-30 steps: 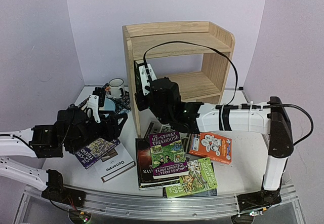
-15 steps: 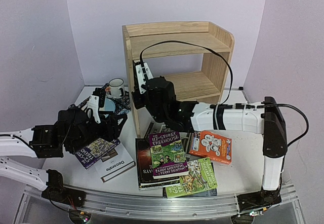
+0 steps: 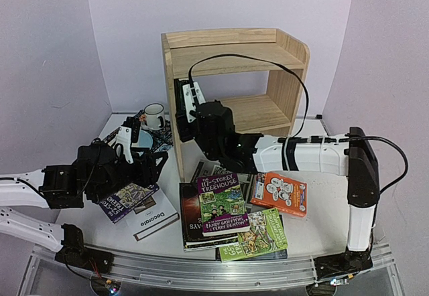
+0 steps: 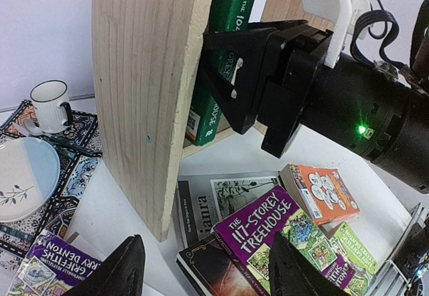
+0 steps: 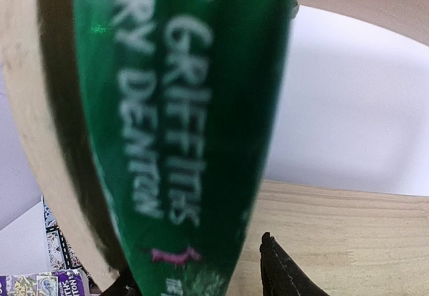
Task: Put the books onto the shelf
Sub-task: Adjust the book on the shelf, then pick up the book from the book pile.
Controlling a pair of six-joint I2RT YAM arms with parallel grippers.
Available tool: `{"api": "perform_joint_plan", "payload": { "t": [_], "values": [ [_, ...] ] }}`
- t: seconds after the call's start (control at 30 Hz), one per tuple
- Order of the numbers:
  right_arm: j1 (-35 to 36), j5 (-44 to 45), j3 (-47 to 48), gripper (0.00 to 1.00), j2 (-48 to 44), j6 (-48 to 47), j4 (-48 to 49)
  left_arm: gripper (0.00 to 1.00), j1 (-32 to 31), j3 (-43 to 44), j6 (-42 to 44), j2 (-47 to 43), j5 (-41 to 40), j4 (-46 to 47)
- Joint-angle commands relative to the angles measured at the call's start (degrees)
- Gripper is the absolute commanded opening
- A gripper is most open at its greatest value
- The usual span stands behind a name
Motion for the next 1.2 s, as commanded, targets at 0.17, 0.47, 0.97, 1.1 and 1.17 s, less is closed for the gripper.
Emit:
{"api": "perform_joint_plan", "payload": {
  "t": [0.17, 0.47, 0.97, 1.1, 1.17],
  "values": [
    [1.23, -4.52, -4.24, 0.54, -6.79, 3.32, 3.74, 0.64, 0.35, -0.31, -0.35, -0.59, -0.07, 0.37],
    [2.22, -6.18, -7.06, 0.67, -10.47, 5.79, 0.54, 0.64, 0.41, -0.28, -0.34, -0.81, -0.37, 0.42],
    [5.29, -7.64, -20.43, 0.98, -26.82, 19.58, -18.66, 0.68, 0.53, -1.5, -3.4, -1.54, 1.64, 0.4],
    [5.54, -7.8, -26.46, 0.98, -32.54, 26.91, -27.25, 0.69, 0.51, -2.67, -9.54, -1.57, 4.54, 0.49],
    [5.64, -8.95, -29.54, 0.98, -34.95, 31.6, -30.94, 0.71, 0.52, -3.53, -13.05, -1.22, 6.56, 0.79]
  ]
}}
